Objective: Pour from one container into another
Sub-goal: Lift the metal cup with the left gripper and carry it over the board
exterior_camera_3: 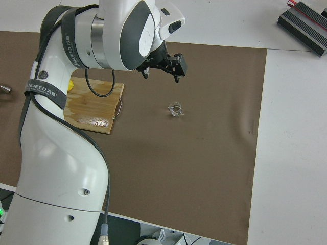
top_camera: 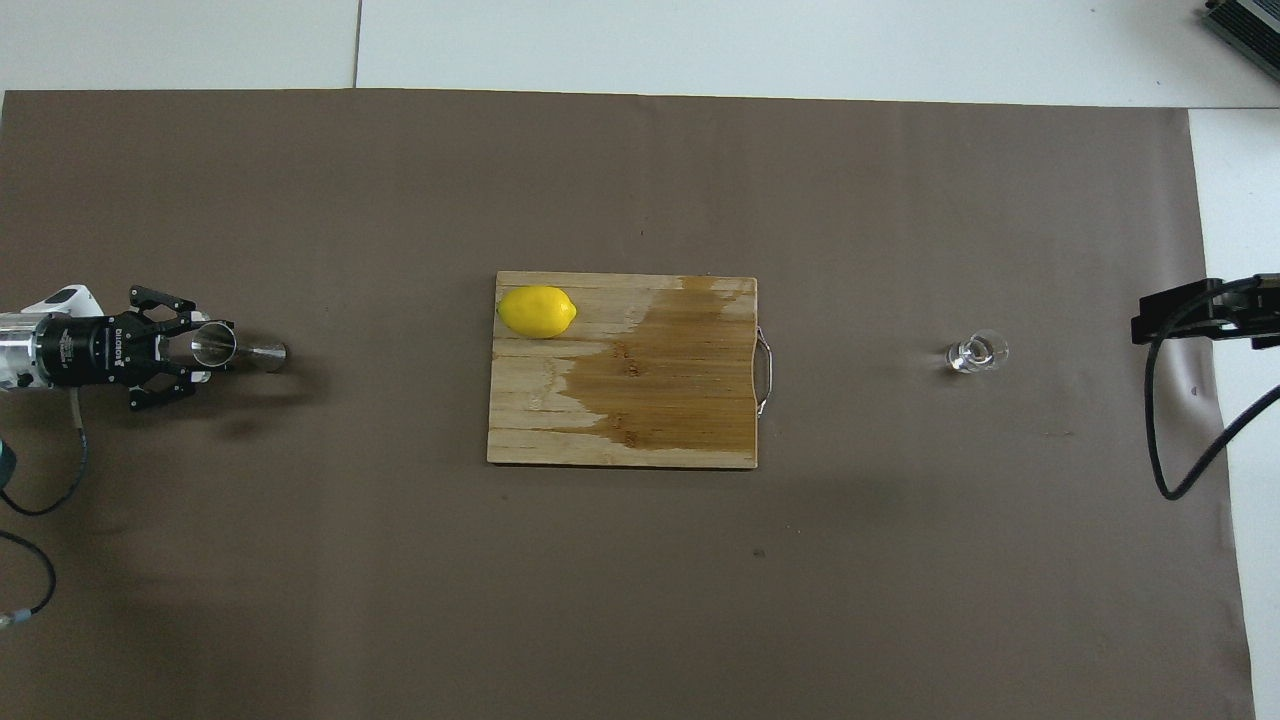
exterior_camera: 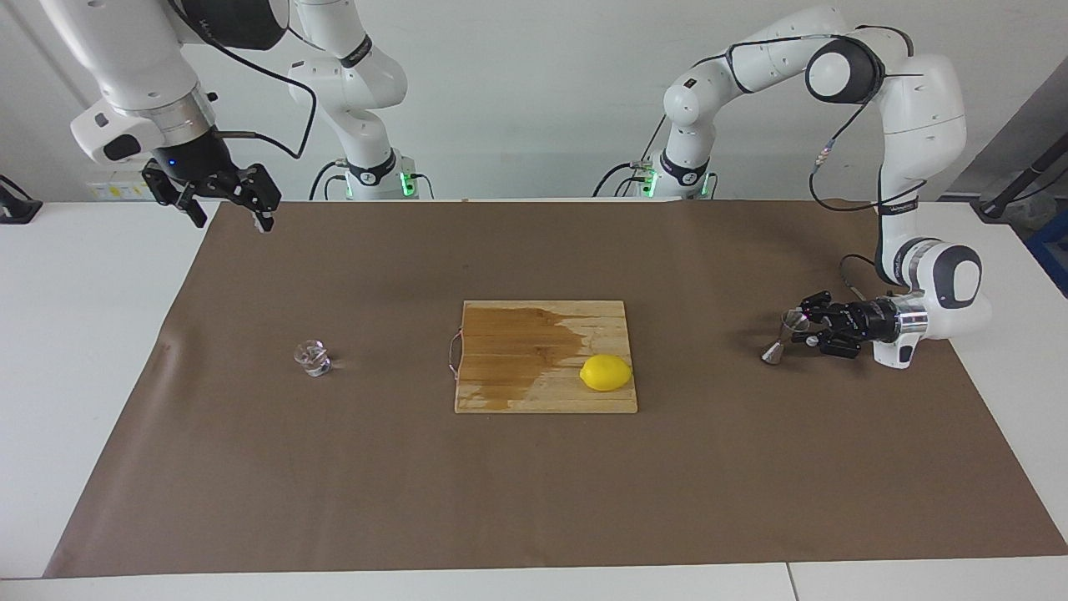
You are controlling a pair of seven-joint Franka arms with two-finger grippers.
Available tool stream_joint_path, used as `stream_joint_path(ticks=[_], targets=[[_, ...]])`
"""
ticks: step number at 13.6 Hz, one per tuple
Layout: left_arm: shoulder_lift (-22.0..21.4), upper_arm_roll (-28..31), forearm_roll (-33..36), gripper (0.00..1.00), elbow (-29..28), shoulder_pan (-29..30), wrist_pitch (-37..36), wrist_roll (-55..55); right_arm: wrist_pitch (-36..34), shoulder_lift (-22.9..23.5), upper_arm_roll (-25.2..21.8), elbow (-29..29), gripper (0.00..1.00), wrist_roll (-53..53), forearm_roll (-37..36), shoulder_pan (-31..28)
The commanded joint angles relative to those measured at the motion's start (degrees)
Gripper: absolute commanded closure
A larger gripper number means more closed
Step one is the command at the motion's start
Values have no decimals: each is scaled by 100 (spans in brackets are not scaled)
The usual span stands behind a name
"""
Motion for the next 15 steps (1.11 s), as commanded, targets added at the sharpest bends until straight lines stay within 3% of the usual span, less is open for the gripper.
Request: stream_joint_path(ticks=[1, 5, 11, 15], targets=[[-17, -74, -206, 67, -13, -65, 15, -22, 1, -21, 15, 4, 0, 69, 48, -27], [-157, -65, -417, 67, -75, -345, 24, -109, 1, -30, 15, 4, 0, 60, 48, -27], [-938, 84, -1050, 67, -759, -1013, 129, -444, 1, -21, 15, 4, 0, 43, 48, -36], [-1334, 1127, -1637, 67, -1155, -2381, 200, -418, 1, -21, 15, 4, 0, 34, 48, -53]])
